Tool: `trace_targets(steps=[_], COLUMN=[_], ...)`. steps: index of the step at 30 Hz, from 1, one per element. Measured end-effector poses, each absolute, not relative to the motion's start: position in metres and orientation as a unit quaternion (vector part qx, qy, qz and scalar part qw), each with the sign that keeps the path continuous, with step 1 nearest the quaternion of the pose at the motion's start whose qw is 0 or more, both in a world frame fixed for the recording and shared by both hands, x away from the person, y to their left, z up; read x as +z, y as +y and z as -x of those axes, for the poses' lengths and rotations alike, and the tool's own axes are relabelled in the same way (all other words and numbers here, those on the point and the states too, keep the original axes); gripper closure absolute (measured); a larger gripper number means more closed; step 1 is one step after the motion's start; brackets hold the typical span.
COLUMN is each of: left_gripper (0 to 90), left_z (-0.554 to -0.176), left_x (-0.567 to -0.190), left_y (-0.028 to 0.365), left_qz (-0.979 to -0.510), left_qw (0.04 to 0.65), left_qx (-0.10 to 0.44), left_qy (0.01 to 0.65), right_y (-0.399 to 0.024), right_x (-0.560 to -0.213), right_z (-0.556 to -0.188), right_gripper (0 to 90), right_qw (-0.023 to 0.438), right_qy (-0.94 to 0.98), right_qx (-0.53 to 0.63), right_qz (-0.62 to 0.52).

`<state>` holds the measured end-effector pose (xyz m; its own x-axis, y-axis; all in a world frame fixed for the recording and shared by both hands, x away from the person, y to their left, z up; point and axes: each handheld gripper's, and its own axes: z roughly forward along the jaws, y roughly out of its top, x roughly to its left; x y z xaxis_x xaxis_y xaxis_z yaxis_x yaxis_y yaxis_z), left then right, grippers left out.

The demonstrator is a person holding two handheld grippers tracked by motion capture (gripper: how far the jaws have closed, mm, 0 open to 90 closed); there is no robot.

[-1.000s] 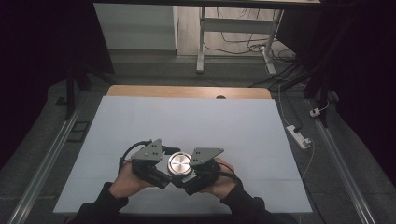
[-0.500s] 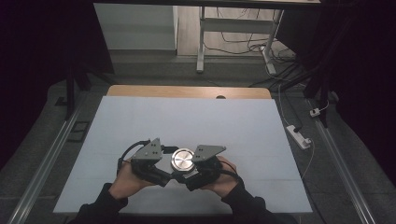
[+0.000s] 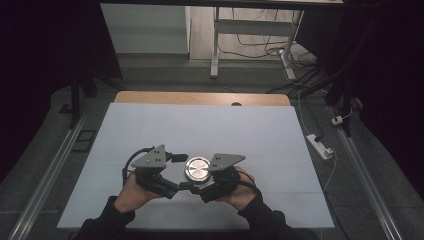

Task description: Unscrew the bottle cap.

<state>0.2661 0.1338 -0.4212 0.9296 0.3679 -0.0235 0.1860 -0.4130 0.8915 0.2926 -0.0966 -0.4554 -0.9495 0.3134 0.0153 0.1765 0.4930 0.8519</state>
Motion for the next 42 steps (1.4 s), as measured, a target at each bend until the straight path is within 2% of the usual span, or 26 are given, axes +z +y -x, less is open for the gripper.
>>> trace_targets(steps=[4, 11, 16, 28, 36, 39, 42], left_gripper=[12.0, 17.6, 18.5, 19.4, 18.4, 15.2, 14.8], left_z=[-0.269, -0.270, -0.270, -0.264, -0.267, -0.267, -0.265], left_x=[-0.425, -0.430, -0.432, -0.431, -0.433, -0.432, -0.432], left_y=[0.130, 0.122, 0.119, 0.114, 0.115, 0.112, 0.109], left_qz=[-0.845, -0.858, -0.857, -0.853, -0.854, -0.852, -0.859], left_qw=[0.502, 0.489, 0.489, 0.488, 0.491, 0.498, 0.486], left_qx=[0.087, 0.075, 0.075, 0.115, 0.099, 0.093, 0.102], left_qy=[0.164, 0.137, 0.141, 0.144, 0.140, 0.131, 0.124], right_y=[-0.093, -0.086, -0.086, -0.088, -0.087, -0.085, -0.082], right_x=[-0.457, -0.460, -0.460, -0.461, -0.461, -0.463, -0.465], right_z=[-0.290, -0.284, -0.283, -0.286, -0.286, -0.284, -0.282], right_gripper=[14.7, 14.7, 14.7, 14.7, 14.7, 14.6, 14.7], right_qw=[0.067, 0.060, 0.060, 0.054, 0.055, 0.052, 0.051], right_qy=[0.863, 0.870, 0.870, 0.868, 0.869, 0.872, 0.877], right_qx=[0.484, 0.477, 0.476, 0.479, 0.478, 0.473, 0.466], right_qz=[-0.129, -0.112, -0.113, -0.120, -0.119, -0.115, -0.110])
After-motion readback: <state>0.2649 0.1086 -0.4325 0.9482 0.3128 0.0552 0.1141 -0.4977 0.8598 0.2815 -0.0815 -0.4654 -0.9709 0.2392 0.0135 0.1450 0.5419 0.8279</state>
